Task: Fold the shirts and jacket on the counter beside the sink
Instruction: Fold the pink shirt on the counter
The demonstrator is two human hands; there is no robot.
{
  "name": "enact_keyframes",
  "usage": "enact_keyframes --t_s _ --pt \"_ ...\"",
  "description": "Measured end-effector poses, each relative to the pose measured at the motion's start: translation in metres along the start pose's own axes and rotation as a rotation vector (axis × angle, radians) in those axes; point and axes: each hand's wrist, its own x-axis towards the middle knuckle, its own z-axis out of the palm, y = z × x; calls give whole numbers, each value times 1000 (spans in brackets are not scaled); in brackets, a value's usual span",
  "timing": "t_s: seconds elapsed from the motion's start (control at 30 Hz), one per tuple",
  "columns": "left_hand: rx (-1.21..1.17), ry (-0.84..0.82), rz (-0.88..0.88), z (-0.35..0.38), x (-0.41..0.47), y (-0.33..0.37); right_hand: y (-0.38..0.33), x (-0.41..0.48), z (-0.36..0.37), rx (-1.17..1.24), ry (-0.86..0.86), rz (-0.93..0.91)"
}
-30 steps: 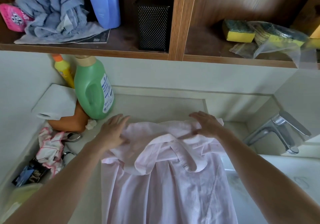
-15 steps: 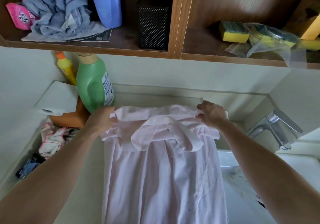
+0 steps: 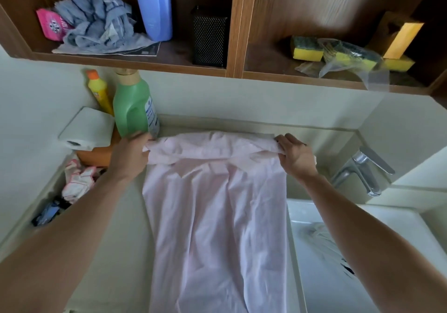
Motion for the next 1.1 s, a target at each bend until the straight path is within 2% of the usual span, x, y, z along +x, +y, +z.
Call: enact_keyframes --t_s 0.03,0.1,0.17,0.2,0.3,0.37,0.43,0.47,0.57,0.63,0.77,0.87,0.97,1.03,1.1 --pt "5 -59 9 3 -14 -4 3 -14 2 -2 -55 -56" --pt "-32 -271 17 15 -50 -12 11 -44 10 -2 -296 -115" --pt "-91 -527 -9 28 -86 -19 14 -75 19 3 -592 -59" --pt "-128 -616 -29 33 -100 -20 15 -87 25 7 -681 -27" --pt "-186 -699 -89 37 -122 -20 20 -106 30 70 -829 24" --pt "-231 -752 -176 34 -122 -18 22 -101 24 206 -907 89" --pt "-315 -733 -355 33 -120 -22 23 -92 20 339 -873 211" --pt "-372 -664 -453 34 -119 -22 24 -89 21 374 -786 309" --pt "-453 -310 -649 37 -112 -19 27 -83 32 187 -463 562" --pt "-480 -219 -732 40 -106 -15 23 -81 39 242 -423 747" --pt "-435 -303 -678 56 -98 -3 19 -76 56 391 -415 922" --pt "-322 -191 -624 61 -96 1 22 -75 63 410 -322 887" --pt "-352 -119 -810 55 -94 -16 34 -73 64 384 -283 858" --pt "-409 -253 -904 51 -96 -25 39 -71 65 323 -362 895" --pt "-328 -319 -886 45 -95 -23 35 -64 69 232 -386 879"
